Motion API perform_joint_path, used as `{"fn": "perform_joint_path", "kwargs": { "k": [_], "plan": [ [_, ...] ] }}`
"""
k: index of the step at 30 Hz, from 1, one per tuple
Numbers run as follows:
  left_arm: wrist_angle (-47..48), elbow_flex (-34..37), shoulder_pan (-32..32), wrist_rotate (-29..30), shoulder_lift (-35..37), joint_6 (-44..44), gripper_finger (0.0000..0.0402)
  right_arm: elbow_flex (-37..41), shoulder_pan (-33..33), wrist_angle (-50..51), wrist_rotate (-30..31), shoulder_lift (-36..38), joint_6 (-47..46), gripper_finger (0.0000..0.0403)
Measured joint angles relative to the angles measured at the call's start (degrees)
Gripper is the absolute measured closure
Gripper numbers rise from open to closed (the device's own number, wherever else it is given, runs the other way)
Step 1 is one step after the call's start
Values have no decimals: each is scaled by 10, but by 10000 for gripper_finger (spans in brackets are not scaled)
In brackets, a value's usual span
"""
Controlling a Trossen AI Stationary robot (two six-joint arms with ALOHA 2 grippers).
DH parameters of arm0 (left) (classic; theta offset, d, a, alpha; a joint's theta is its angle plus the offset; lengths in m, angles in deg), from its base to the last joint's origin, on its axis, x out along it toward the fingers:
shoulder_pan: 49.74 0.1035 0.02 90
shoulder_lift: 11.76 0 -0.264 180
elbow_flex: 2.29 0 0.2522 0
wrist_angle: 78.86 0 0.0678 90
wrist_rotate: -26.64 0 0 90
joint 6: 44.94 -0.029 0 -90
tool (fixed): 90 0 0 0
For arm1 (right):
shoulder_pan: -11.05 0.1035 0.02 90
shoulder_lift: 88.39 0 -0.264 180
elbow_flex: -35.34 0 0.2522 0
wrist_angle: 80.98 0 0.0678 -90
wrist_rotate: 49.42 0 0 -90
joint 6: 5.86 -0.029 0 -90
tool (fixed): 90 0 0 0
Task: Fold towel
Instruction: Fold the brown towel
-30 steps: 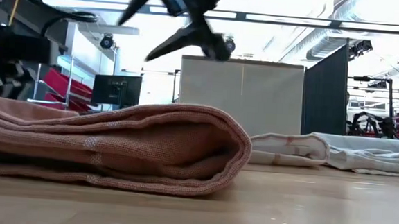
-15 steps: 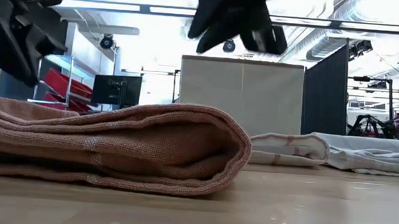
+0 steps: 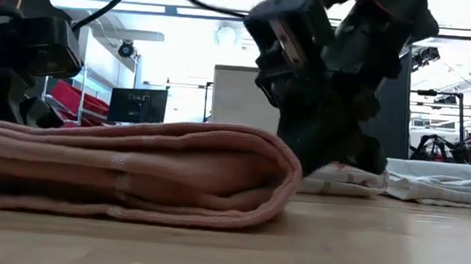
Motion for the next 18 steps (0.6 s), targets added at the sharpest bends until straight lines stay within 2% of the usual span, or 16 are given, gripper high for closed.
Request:
{"fn": "perform_joint_path", "kwargs": {
  "k": [6, 9, 13, 16, 18],
  "plan": [
    [41, -44, 14, -2, 55, -52, 401, -61, -1, 36, -14, 0, 70, 403],
    [82, -53, 22, 25, 66, -85, 401, -99, 0, 52, 14, 1, 123, 403],
    [125, -55, 46, 46, 60, -101, 401, -111, -12, 64, 62, 0, 179, 403],
    [176, -51, 68, 42, 40, -101, 401, -101, -34, 64, 56, -12, 175, 403],
    [172, -41, 79, 36, 32, -100, 401, -94, -48, 67, 38, -27, 174, 403]
  ]
}}
